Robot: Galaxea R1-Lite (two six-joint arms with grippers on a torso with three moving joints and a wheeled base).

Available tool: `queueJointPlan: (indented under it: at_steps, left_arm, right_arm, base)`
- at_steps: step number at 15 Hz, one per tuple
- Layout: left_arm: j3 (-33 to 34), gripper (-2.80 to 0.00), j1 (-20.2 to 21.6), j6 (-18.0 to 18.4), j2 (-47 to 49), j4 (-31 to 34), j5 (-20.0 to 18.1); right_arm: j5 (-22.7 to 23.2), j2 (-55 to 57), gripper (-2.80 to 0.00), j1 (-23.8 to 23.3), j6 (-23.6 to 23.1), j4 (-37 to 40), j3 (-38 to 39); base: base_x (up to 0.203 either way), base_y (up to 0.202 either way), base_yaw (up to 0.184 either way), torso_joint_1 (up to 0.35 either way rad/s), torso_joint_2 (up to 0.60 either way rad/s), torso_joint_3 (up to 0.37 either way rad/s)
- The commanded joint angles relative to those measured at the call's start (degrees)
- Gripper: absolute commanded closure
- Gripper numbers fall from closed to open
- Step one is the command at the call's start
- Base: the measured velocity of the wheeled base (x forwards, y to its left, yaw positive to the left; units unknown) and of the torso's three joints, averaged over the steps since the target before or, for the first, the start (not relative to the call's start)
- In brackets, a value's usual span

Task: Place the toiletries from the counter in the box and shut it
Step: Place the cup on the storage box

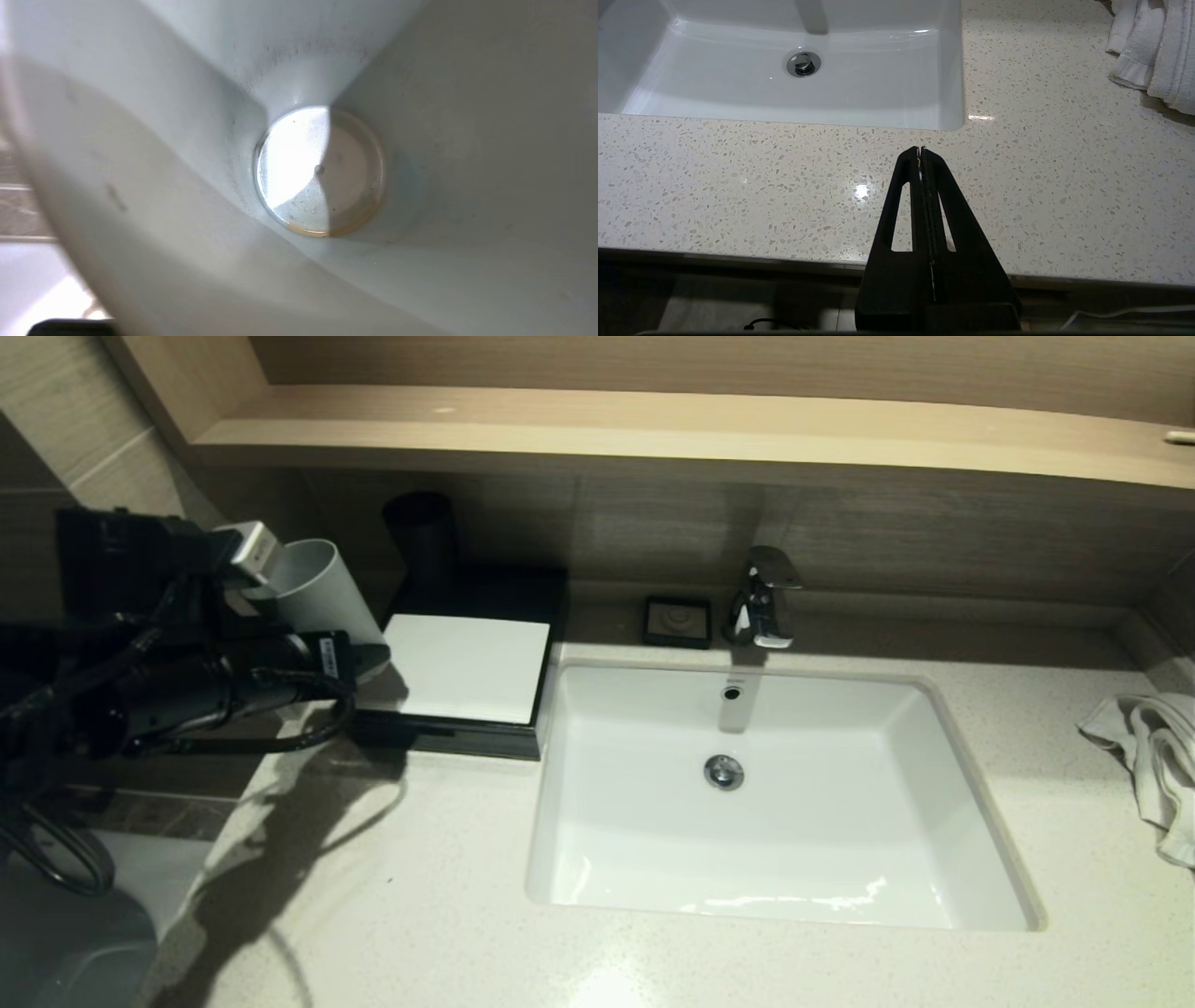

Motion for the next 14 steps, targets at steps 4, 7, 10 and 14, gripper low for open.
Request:
queueJointPlan:
  at_steps: [4,7,10,14]
  left_arm:
    - [-3.86,0.00,-5.77,0.02,5.72,0.40,0.49]
    - [-7.89,0.00,-7.81,0.71,7.95,2.79,0.51]
    - [-10.68,0.00,-8.66,0.83,9.97,3.53,0.54]
    - [-14.05,0.00,-8.67,2.57,12.45,4.74,1.31]
  right_arm:
    - [0.02,0.00,0.00,0.00,-0.04,-0.01,0.00]
    - [0.07,0.00,0.00,0.00,-0.04,-0.01,0.00]
    - [-0.01,0.00,0.00,0.00,-0.04,-0.01,0.00]
    - [0.07,0.00,0.00,0.00,-0.04,-0.01,0.00]
  base:
    - [0.000,0.000,0.000,0.000,0.00,0.000]
    - [0.000,0.000,0.000,0.000,0.00,0.000]
    - [0.000,0.000,0.000,0.000,0.00,0.000]
    - [0.000,0.000,0.000,0.000,0.00,0.000]
